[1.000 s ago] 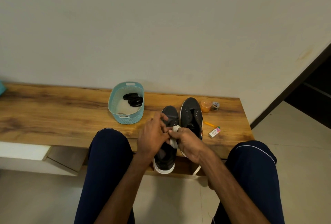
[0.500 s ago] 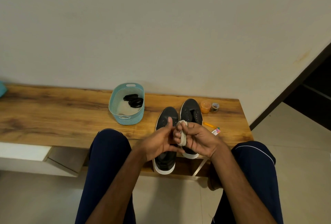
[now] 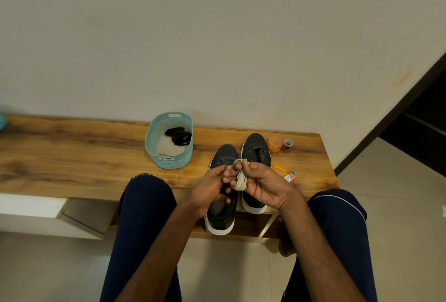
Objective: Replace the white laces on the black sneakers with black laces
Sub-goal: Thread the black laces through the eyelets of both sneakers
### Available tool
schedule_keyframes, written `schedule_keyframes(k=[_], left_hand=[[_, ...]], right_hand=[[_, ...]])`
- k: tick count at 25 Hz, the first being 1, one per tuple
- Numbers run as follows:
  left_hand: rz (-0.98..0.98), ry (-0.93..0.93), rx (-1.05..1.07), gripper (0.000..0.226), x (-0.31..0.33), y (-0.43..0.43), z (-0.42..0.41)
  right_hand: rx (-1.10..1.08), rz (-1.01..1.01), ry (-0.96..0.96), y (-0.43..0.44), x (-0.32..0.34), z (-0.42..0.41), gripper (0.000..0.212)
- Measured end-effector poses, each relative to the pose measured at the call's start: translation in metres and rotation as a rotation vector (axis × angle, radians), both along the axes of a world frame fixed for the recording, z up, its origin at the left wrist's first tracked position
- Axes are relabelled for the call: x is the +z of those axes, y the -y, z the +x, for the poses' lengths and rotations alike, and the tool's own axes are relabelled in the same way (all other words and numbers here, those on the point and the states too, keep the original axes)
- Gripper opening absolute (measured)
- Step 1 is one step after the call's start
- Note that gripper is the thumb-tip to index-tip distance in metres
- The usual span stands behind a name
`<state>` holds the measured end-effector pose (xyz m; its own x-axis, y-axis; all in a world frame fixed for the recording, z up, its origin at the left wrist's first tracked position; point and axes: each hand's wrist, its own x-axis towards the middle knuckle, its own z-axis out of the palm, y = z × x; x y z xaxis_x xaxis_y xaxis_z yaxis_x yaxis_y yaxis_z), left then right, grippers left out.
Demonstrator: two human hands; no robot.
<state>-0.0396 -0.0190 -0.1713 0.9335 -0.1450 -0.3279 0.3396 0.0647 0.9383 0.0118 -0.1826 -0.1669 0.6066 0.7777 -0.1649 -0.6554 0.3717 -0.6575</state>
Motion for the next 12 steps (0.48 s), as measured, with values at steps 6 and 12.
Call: schedule_keyframes(k=[6, 12], left_hand=[[0.181, 0.059, 0.082, 0.024, -0.0002, 0.0067, 0.0031], [0.104, 0.054, 0.094, 0.024, 0.003, 0.0096, 0.0028]], right_hand=[[-0.054, -0.141, 0.061, 0.0029, 0.0032, 0.0025, 0.024], [-0.123, -0.222, 0.139, 0.0019, 0.0018, 0.0018, 0.023]])
